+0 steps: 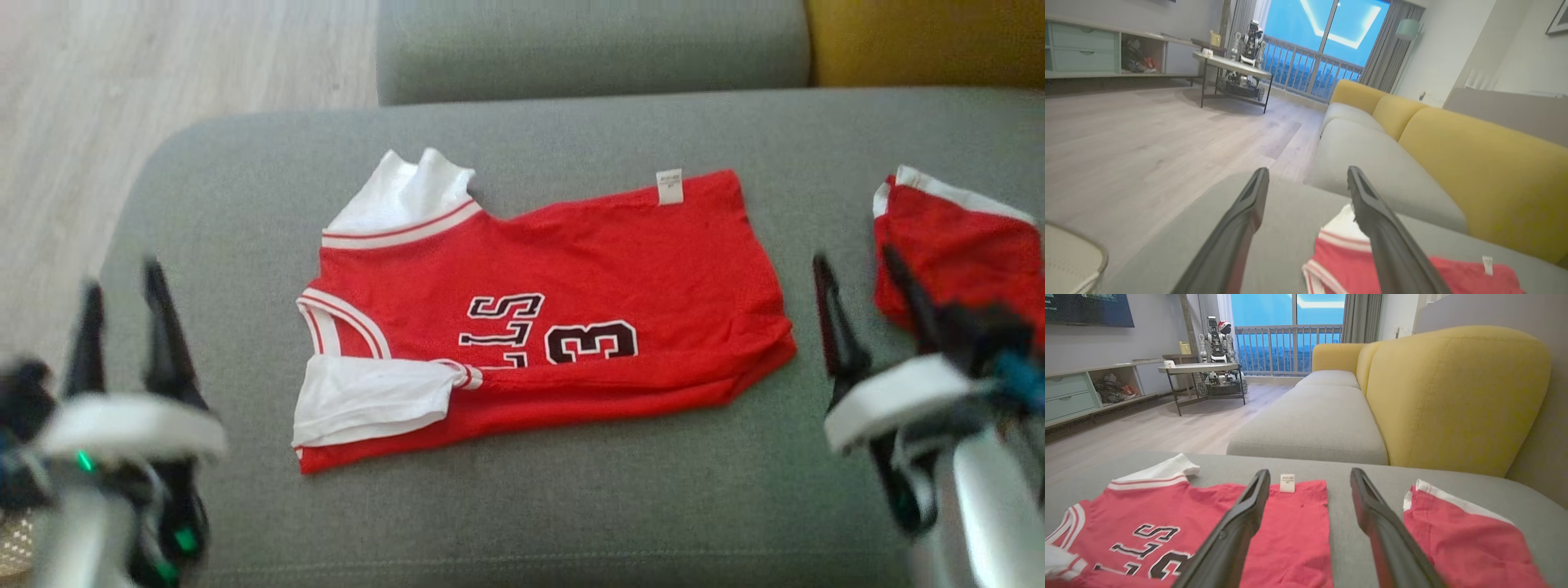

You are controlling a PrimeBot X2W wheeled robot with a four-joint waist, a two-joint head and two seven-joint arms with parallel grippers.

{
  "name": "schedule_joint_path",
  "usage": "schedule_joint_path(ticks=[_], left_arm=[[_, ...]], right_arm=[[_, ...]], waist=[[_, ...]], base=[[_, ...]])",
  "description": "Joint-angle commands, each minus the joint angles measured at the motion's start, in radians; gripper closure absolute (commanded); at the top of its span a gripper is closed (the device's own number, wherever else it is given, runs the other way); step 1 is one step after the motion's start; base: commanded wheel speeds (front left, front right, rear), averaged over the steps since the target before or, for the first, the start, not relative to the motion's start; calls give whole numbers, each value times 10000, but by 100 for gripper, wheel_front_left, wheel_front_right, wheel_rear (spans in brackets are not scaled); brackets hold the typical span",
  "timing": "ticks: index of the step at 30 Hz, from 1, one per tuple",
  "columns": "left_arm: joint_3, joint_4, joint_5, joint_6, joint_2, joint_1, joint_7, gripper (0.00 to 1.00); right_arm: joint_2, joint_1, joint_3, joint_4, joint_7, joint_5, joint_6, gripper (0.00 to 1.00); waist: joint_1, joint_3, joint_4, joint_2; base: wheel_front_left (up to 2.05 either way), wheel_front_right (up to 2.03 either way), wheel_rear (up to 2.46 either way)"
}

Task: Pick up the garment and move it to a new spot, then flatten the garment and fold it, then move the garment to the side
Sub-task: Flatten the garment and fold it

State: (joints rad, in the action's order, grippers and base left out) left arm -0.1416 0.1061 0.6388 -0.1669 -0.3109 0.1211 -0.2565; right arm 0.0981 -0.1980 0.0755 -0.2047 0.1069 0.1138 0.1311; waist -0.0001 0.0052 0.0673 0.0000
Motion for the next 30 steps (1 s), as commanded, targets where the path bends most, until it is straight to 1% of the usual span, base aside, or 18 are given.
schedule_joint_path(ticks=[1, 2, 4, 7, 10, 13, 17, 24, 28, 30], left_arm=[[557, -418, -421, 30, 80, -85, -51, 0], [557, -418, -421, 30, 80, -85, -51, 0], [484, -331, -946, 57, 409, -679, -51, 0], [276, -9, -1476, 225, 824, -1224, -51, 0], [10, 558, -1805, 458, 1066, -1475, -52, 0], [-159, 1397, -1792, 688, 1265, -1349, -52, 0], [-199, 2677, -1547, 803, 1534, -762, 77, 0], [-201, 4936, -1259, 768, 1730, 328, 666, 0], [-136, 5984, -1201, 590, 1750, 806, 793, 0], [-124, 6438, -1231, 415, 1729, 997, 860, 0]], right_arm=[[-173, 246, -81, 528, 103, -188, -4, 0], [-173, 246, -81, 528, 103, -188, -4, 0], [-330, 787, -24, 684, 35, -374, -4, 0], [-439, 1359, 109, 817, 11, -480, -4, 0], [-469, 1596, 228, 904, 26, -360, -4, 0], [-474, 1567, 131, 1003, 38, -81, -4, 0], [-476, 1415, -62, 1120, 18, 28, -4, 0], [-477, 1197, -237, 1331, 27, 188, -4, 0], [-477, 1160, -246, 1359, 63, 256, -4, 0], [-477, 1140, -267, 1349, 77, 275, -4, 0]], waist=[[1, -204, 6, 0], [1, -204, 6, 0], [1, -243, 10, 0], [1, -270, 8, 0], [1, -211, -60, 0], [1, -40, -225, 0], [1, 192, -498, 0], [1, 569, -979, 0], [1, 674, -1152, 0], [1, 709, -1218, 0]], base=[[0, 0, 0], [0, 0, 0], [0, 0, 0], [0, 0, 0], [0, 0, 0], [0, 0, 0], [0, 0, 0], [0, 0, 0], [0, 0, 0], [0, 0, 0]])
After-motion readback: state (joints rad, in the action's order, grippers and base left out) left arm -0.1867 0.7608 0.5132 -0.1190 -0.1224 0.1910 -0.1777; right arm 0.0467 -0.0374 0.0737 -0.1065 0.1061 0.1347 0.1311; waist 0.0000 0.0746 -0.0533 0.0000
